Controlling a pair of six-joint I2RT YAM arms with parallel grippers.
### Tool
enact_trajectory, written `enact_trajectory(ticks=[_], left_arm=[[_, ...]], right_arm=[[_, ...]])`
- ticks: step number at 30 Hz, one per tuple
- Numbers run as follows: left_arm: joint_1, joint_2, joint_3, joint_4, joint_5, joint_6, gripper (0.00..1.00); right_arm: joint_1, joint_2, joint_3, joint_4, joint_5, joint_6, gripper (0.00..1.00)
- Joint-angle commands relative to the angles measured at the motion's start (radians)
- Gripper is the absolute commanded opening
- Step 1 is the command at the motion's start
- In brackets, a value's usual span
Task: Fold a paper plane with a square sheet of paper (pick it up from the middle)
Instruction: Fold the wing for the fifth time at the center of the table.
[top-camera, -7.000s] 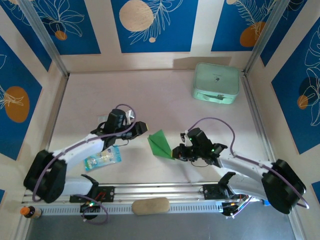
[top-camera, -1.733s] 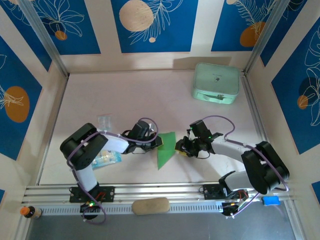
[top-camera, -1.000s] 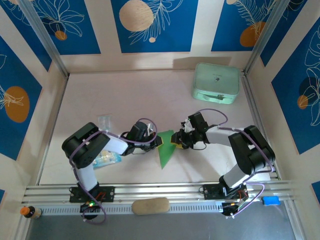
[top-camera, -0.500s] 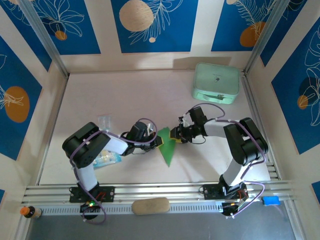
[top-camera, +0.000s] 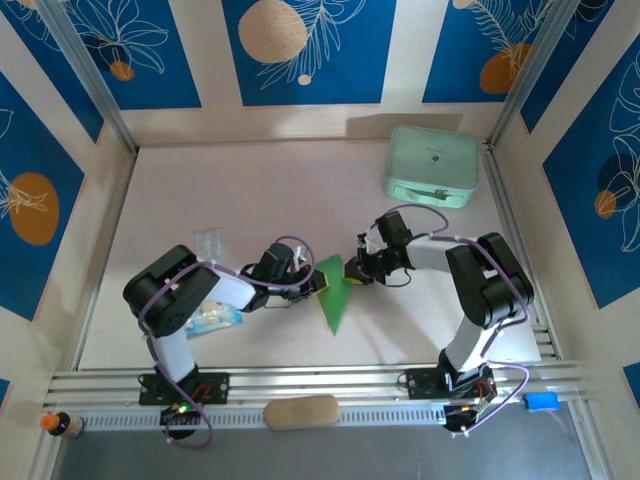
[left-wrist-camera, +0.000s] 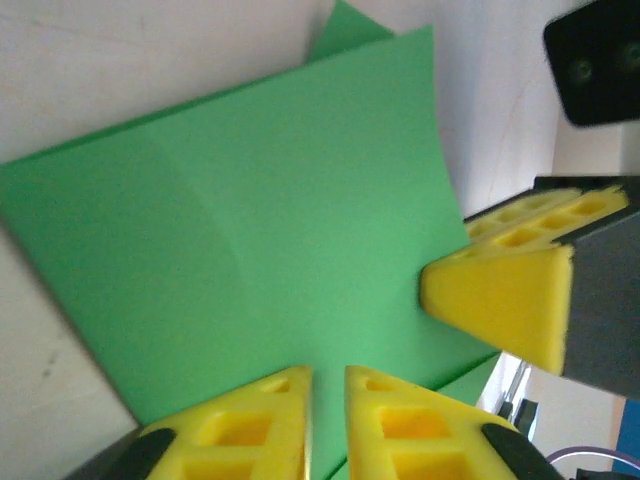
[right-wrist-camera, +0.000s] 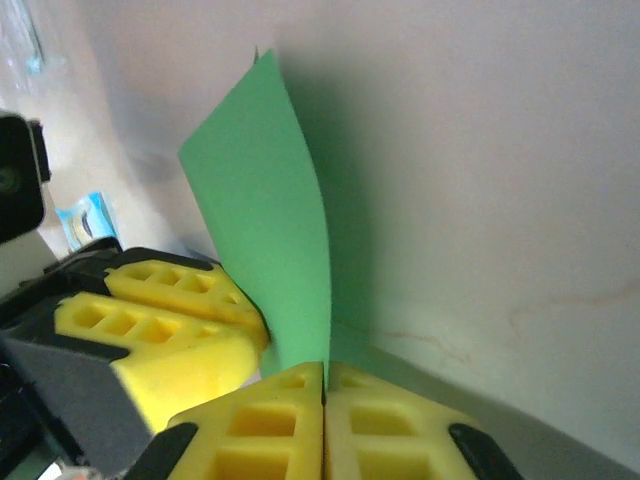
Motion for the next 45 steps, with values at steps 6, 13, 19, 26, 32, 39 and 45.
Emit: enact_trajectory(ticks=[6, 13, 19, 26, 32, 39, 45], left_arm=[[-0.010, -0.079, -0.010, -0.043, -0.021, 0.005, 0.27], [-0.019, -0.030, -0.002, -0.097, -0.041, -0.003, 0.21], [-0.019, 0.024, -0.006, -0.083, -0.027, -0.013, 0.09], [-0.019, 0.081, 0.005, -0.058, -0.008, -0.014, 0.02], [-0.018, 0.088, 0.023, -0.077, -0.002, 0.001, 0.02], [-0.019, 0.095, 0.024, -0.055, 0.008, -0.003, 0.01], [-0.018, 0.091, 0.025, -0.044, 0.011, -0.003, 0.02]], right_arm=[[0.081, -0.202, -0.205, 0.147, 0.212, 0.466, 0.04], [0.208, -0.296, -0.304, 0.173, 0.419, 0.702, 0.04], [0.202, -0.334, -0.312, 0.202, 0.349, 0.570, 0.14], [0.109, -0.280, -0.275, 0.185, 0.119, 0.317, 0.24], [0.034, -0.213, -0.227, 0.143, -0.013, 0.172, 0.26], [0.007, -0.141, -0.186, 0.130, -0.068, 0.110, 0.26], [0.005, -0.097, -0.168, 0.132, -0.091, 0.095, 0.20]])
